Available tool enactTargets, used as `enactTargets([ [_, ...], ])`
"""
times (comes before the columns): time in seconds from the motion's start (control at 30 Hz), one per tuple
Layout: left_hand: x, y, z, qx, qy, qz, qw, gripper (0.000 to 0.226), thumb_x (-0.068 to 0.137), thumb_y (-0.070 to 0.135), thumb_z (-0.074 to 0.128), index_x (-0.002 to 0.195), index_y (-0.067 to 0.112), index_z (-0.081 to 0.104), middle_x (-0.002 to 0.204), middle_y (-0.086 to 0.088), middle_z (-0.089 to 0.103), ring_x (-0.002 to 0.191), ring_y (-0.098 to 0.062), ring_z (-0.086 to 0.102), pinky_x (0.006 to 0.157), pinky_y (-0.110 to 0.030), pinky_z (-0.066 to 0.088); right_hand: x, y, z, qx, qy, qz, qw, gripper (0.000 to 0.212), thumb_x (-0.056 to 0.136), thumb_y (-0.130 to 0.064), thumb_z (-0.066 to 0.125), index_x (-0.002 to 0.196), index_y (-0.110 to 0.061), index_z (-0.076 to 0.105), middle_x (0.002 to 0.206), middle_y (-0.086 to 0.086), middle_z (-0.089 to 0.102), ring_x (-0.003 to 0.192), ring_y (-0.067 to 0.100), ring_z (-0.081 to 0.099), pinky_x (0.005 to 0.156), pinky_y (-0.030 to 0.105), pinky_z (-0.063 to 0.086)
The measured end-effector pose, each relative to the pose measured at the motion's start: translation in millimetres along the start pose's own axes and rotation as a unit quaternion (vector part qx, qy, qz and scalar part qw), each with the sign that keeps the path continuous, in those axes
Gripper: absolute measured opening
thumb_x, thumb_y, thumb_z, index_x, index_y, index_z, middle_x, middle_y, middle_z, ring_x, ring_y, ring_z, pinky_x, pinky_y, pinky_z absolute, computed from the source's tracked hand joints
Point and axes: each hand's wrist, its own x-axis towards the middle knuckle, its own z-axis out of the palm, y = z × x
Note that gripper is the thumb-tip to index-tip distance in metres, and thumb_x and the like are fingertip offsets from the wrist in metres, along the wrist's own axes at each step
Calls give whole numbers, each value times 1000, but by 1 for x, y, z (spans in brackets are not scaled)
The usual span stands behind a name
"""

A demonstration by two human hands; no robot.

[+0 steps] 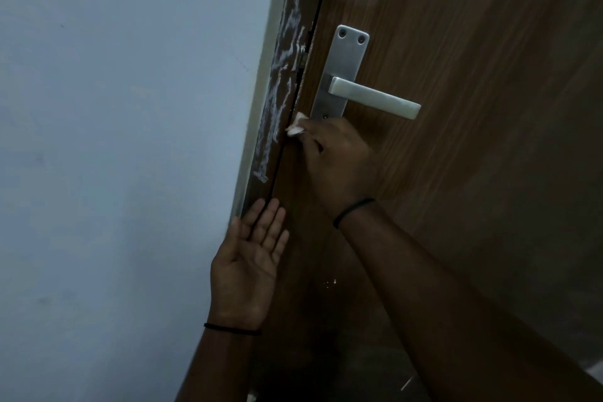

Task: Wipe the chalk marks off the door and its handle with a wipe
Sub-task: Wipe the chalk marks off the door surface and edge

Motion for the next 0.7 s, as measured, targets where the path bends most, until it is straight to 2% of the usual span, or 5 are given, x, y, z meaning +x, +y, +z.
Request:
enactTargets([
  [0.17, -1, 0, 1, 7, -2, 3, 1000, 53, 100, 43, 34, 141, 13, 49, 142, -10, 56, 133, -23, 52, 113, -43, 32, -16, -5, 1, -16, -77, -22, 997, 10, 90, -20, 71, 97, -21, 79, 99, 2, 75, 84, 18, 72, 67, 28, 58],
  [0.27, -2, 2, 0, 1, -2, 2, 1000, 52, 101, 42, 32, 142, 13, 48, 143, -10, 56, 132, -23, 53, 113, -43, 32, -8, 1, -4, -9, -61, 2, 998, 14, 95, -21, 66, 102, -18, 78, 98, 5, 74, 83, 21, 70, 66, 37, 58],
  [0.37, -1, -1, 0, 4, -6, -1, 1000, 53, 100, 43, 34, 142, 13, 48, 143, -10, 56, 132, -23, 53, 113, -44, 31, 4, -6, 0, -9, -23, 16, 1000, 12, 92, -20, 68, 99, -18, 78, 93, 5, 73, 79, 19, 69, 64, 30, 57],
  [0.57, -1, -5, 3, 17, -17, 0, 1000, 54, 97, 42, 38, 141, 13, 50, 142, -10, 56, 132, -22, 53, 116, -43, 28, -10, -11, 0, -33, -115, -16, 993, 16, 96, -22, 63, 103, -21, 78, 99, 2, 75, 87, 19, 71, 69, 32, 57],
  [0.7, -2, -4, 4, 20, -18, 2, 1000, 54, 96, 43, 38, 141, 13, 50, 142, -10, 56, 131, -22, 53, 116, -43, 28, 8, -10, -7, -37, -79, 6, 996, 19, 99, -22, 59, 100, -16, 77, 96, 5, 73, 82, 22, 70, 65, 37, 57],
])
